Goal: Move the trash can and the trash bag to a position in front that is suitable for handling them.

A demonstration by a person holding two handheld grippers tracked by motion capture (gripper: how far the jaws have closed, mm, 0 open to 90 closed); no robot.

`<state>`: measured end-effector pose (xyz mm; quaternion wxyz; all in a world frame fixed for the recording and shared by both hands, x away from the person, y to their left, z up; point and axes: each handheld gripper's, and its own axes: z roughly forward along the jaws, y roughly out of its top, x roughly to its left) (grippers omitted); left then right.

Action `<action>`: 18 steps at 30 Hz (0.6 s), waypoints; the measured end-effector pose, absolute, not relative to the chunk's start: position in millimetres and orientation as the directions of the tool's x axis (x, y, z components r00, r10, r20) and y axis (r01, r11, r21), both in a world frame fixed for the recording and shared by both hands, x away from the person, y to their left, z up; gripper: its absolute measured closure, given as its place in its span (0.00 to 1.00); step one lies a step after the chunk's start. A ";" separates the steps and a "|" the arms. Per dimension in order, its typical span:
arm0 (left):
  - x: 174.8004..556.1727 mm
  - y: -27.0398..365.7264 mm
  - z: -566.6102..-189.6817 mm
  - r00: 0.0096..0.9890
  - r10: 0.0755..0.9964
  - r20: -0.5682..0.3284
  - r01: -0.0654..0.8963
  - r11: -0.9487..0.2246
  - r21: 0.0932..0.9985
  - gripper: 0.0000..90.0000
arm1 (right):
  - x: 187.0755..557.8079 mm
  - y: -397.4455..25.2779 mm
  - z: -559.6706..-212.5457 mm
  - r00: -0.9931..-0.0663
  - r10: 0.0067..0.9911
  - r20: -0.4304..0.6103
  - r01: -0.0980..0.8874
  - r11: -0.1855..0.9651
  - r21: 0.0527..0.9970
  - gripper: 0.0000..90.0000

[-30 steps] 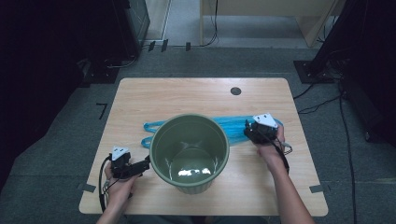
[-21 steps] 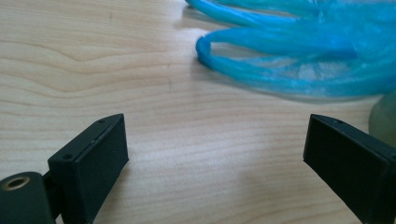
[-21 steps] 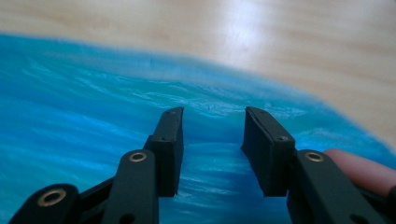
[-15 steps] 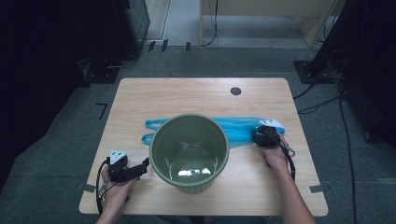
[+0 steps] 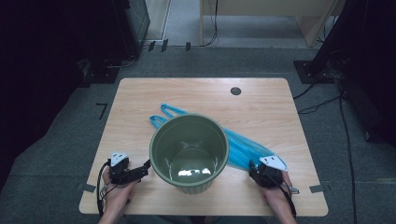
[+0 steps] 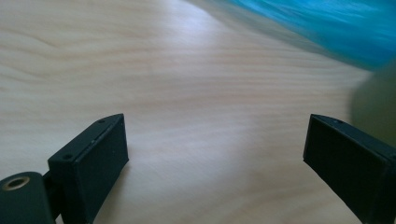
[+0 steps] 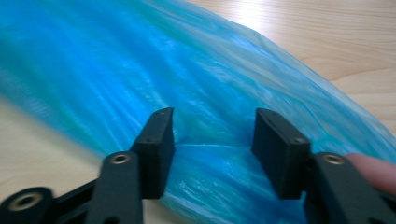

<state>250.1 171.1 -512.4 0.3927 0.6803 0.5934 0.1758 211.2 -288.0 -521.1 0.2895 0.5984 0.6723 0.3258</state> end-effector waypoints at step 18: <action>239.9 127.6 -501.3 0.288 0.926 -0.243 0.659 -0.008 0.752 0.08 | 210.4 -205.3 -484.3 -0.249 0.960 0.127 0.503 0.016 0.864 0.60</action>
